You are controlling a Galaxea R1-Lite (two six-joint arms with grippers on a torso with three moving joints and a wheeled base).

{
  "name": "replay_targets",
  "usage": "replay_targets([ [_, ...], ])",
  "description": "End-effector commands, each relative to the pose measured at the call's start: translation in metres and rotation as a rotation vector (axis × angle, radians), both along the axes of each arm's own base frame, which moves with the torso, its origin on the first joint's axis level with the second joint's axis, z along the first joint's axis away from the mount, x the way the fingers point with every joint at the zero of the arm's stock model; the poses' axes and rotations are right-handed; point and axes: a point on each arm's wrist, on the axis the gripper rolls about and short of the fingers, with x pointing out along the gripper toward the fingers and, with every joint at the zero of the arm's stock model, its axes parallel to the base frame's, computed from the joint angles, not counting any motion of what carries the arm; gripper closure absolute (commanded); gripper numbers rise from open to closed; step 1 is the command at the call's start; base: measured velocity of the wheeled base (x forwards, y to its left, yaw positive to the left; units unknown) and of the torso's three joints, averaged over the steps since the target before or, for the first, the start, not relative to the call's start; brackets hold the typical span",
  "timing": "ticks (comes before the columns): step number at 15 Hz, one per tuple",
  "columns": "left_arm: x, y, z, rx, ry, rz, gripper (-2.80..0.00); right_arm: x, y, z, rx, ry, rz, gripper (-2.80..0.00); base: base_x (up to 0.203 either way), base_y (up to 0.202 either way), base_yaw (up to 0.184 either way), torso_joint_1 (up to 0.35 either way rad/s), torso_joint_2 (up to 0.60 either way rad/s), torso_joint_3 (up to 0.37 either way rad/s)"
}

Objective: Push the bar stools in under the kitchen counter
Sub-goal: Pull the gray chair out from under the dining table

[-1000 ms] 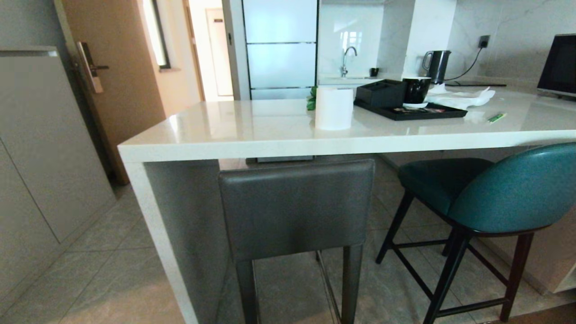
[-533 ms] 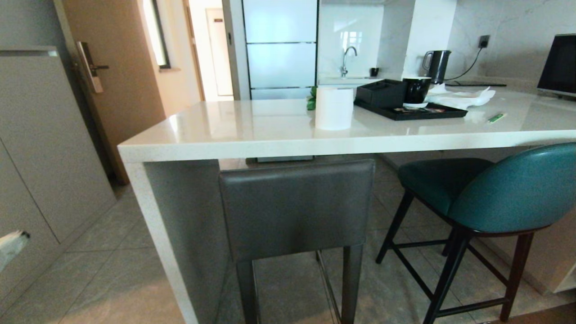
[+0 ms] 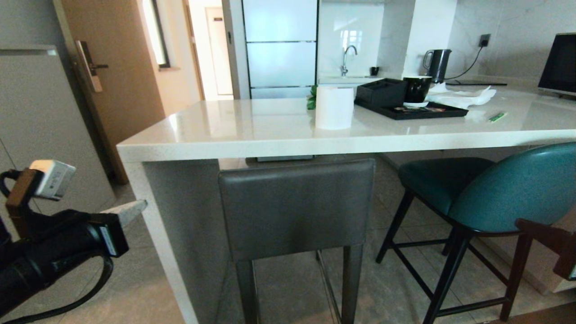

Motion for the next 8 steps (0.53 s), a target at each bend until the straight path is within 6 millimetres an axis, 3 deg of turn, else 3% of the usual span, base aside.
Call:
replay_targets([
  [1,0.032,-0.008,-0.031,0.006,0.074,-0.015,0.0,0.019,0.001,-0.014,0.005,0.071,0.019,0.0,0.0,0.0,0.0,0.0,0.0,0.0],
  [5,0.064,-0.019,-0.058,-0.008,0.012,-0.045,0.0,0.032,0.004,-0.019,0.034,0.031,0.14,0.0,0.0,0.0,0.0,0.0,0.0,0.0],
  [8,0.069,-0.025,-0.072,-0.004,0.017,-0.054,0.0,0.026,0.002,-0.018,0.033,0.011,0.129,0.0,0.0,0.0,0.0,0.0,0.0,0.0],
])
